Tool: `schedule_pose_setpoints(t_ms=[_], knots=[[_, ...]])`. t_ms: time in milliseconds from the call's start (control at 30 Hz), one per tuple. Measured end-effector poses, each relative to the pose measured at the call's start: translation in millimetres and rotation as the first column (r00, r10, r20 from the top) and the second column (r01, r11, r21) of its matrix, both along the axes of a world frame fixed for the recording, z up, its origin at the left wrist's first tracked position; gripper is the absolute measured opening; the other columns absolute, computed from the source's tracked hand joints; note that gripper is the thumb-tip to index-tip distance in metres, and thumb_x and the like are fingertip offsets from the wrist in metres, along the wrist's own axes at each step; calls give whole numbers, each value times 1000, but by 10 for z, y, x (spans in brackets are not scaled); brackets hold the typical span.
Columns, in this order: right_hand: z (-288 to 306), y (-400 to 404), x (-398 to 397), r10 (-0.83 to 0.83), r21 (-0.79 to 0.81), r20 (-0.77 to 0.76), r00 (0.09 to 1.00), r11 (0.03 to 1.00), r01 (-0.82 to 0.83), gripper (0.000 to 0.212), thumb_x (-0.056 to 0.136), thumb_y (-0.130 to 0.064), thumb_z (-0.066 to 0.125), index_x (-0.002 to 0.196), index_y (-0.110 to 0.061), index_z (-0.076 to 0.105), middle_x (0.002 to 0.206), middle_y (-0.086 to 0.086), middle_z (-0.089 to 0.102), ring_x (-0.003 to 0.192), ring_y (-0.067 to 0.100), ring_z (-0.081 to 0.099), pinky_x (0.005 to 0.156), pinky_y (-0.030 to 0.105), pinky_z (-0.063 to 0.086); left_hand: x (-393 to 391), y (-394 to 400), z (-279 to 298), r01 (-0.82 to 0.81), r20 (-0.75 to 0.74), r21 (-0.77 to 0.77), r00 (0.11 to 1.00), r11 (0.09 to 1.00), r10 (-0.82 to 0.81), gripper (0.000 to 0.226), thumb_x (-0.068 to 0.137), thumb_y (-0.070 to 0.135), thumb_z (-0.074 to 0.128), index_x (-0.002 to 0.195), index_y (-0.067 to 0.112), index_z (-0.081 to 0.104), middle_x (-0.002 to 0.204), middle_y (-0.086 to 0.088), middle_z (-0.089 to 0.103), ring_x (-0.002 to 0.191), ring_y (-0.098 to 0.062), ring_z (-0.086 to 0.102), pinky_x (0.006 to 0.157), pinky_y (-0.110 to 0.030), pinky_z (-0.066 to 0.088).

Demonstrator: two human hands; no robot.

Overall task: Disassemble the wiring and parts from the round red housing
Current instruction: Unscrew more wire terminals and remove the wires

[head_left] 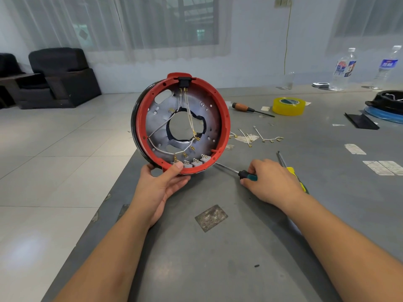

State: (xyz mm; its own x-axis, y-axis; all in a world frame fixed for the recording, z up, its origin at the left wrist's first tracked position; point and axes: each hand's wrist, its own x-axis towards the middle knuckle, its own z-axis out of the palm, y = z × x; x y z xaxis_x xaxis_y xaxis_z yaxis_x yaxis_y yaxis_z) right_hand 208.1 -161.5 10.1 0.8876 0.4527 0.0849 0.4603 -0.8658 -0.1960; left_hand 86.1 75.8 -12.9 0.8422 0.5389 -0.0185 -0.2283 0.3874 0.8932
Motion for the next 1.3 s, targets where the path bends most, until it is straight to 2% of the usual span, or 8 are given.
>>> schedule_pose_setpoints(t_ms=[133, 233, 367, 500, 667, 900, 1100, 1300], knots=[[84, 27, -45, -15, 161, 179, 984, 987, -14, 36, 94, -56, 60, 110, -24, 60, 114, 1, 59, 106, 25, 60, 82, 39, 51, 10, 2, -14, 7, -5, 30, 1000, 1000, -7, 86, 70, 22, 90, 139, 8, 41, 113, -21, 78, 99, -41, 78, 76, -34, 65], [171, 227, -110, 157, 401, 310, 938, 873, -278, 13, 96, -39, 63, 100, -26, 64, 98, -8, 58, 89, 13, 57, 80, 34, 48, 23, 10, -36, 15, -18, 74, 1000, 997, -13, 91, 64, 27, 94, 137, 10, 41, 111, -20, 79, 98, -40, 78, 75, -34, 65], [297, 635, -167, 399, 457, 315, 861, 732, -506, 13, 96, -25, 68, 108, -24, 73, 89, -7, 62, 78, 4, 53, 76, 22, 44, 28, 20, -76, 44, -32, 147, 999, 988, -40, 97, 60, 31, 96, 138, 11, 42, 111, -20, 79, 98, -40, 78, 77, -36, 65], [295, 910, -163, 434, 533, 192, 880, 707, -465, 18, 99, -29, 64, 113, -29, 74, 75, -16, 64, 71, 2, 58, 72, 25, 50, 22, 36, -104, 85, -40, 183, 996, 979, -79, 96, 60, 29, 97, 138, 11, 42, 110, -21, 78, 99, -40, 78, 79, -37, 65], [228, 1094, -169, 389, 506, 111, 914, 770, -389, 9, 96, -35, 65, 95, -34, 73, 63, -10, 57, 68, 12, 56, 70, 43, 56, 33, 51, -135, 108, -59, 205, 993, 973, -98, 94, 61, 23, 96, 137, 13, 42, 108, -21, 79, 100, -39, 78, 80, -37, 65], [125, 1116, -166, 371, 557, 116, 922, 744, -369, 8, 97, -30, 64, 93, -28, 70, 58, -12, 53, 57, 5, 51, 60, 32, 47, 41, 87, -156, 139, -53, 198, 990, 970, -131, 83, 68, 17, 95, 134, 13, 45, 109, -20, 79, 100, -40, 78, 79, -36, 65], [97, 1135, -168, 347, 577, 154, 925, 728, -369, 9, 97, -32, 64, 91, -29, 69, 59, -13, 53, 63, 9, 55, 68, 40, 55, 49, 102, -167, 149, -67, 194, 988, 970, -138, 92, 62, 22, 100, 135, 16, 43, 110, -21, 78, 101, -41, 78, 80, -37, 65], [68, 1139, -147, 326, 644, 164, 931, 680, -351, 12, 97, -34, 66, 90, -26, 70, 54, -14, 54, 57, 4, 52, 61, 32, 48, 54, 103, -158, 149, -78, 171, 987, 974, -137, 100, 60, 26, 100, 140, 14, 41, 111, -23, 78, 102, -42, 77, 82, -39, 65]])
